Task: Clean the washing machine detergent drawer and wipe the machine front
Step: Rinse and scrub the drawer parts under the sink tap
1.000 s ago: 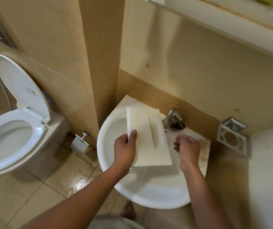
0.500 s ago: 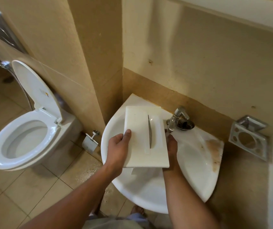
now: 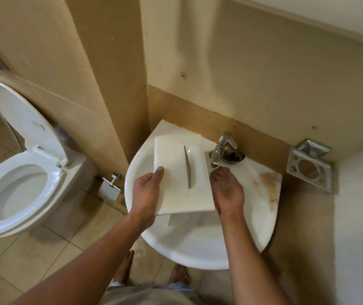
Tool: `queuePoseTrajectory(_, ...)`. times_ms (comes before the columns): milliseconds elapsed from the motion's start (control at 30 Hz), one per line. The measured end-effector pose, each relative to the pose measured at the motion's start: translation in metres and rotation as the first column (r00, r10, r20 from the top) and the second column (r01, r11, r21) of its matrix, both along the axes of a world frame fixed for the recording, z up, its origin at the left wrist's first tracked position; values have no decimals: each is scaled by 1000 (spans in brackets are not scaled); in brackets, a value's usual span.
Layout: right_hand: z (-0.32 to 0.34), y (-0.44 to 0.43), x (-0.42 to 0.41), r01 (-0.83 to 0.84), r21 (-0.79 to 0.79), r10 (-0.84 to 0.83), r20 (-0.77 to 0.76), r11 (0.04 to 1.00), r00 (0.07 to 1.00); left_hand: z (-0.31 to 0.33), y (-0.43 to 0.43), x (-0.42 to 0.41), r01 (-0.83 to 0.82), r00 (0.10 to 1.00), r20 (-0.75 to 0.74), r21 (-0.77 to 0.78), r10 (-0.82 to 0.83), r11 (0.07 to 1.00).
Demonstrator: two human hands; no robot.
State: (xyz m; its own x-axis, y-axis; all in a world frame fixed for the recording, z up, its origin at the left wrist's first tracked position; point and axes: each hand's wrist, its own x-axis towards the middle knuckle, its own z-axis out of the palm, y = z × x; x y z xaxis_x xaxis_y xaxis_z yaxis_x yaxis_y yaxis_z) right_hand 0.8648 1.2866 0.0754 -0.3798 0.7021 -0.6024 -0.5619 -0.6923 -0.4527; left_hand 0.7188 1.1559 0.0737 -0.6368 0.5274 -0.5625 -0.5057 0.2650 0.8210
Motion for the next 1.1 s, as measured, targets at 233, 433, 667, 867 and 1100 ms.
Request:
queuePoseTrajectory(233, 80, 2, -11, -267, 129, 252, 120, 955, 960, 25, 21, 14, 34, 990, 137, 66, -42, 997)
queuePoseTrajectory(433, 67, -79, -37, -619, 387, -22, 858, 683, 513, 42, 38, 24, 7, 976, 216, 47, -17, 999)
queuePoseTrajectory(667, 64, -82, -58, -977, 150, -334, 938, 153, 92, 38, 28, 15, -1, 916, 401, 63, -24, 998)
queuePoseTrajectory(867, 65, -37, -75, -989, -149, -239, 961, -18, -141, 35, 24, 8, 12, 869, 490, 125, -72, 992)
queuePoseTrajectory(1100, 38, 18, -79, -956, -204, -179, 970, -212, -167, 26, 8, 1, 122, 893, 413, 165, -181, 979)
